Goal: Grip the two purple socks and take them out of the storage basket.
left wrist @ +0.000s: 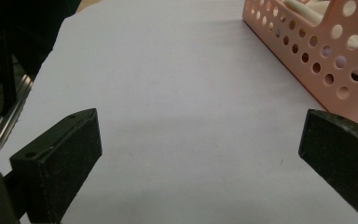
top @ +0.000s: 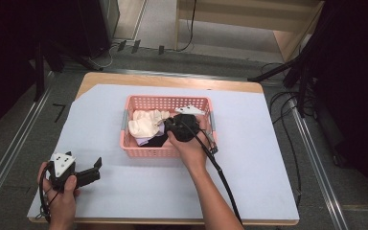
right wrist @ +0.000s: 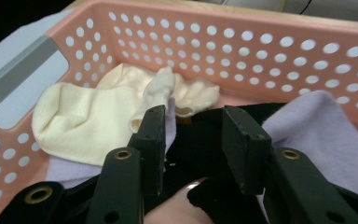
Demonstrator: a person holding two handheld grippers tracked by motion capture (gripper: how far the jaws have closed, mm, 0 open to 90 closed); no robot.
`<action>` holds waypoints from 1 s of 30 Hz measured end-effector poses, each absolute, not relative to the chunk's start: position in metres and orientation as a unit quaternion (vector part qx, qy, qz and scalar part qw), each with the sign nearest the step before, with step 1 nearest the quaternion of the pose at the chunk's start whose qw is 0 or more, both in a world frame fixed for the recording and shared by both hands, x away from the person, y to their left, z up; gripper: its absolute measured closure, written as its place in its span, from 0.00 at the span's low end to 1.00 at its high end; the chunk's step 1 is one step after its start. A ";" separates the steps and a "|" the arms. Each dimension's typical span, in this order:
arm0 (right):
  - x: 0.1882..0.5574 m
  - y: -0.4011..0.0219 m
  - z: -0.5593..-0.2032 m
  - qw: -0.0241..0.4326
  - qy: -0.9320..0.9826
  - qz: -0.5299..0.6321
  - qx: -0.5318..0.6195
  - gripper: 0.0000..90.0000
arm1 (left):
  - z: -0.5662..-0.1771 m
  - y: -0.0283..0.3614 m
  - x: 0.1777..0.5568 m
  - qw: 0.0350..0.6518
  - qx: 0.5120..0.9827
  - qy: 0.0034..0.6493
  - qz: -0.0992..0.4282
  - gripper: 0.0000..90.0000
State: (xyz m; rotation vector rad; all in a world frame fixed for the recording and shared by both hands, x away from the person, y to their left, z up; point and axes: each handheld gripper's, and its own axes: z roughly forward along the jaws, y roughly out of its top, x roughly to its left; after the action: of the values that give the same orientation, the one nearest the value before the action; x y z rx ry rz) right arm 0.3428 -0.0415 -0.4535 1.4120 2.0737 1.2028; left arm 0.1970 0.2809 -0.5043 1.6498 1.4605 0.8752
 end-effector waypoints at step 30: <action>0.374 -0.007 -0.467 0.054 0.787 0.288 0.543 1.00 | -0.505 0.281 0.198 0.377 0.646 0.569 0.341 0.00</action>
State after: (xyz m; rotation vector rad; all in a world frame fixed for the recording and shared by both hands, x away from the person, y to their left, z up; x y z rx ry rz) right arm 0.3736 -0.0070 -0.4667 1.6506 2.3899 0.8747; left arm 0.1978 0.2805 -0.5047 1.6534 1.4560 0.8725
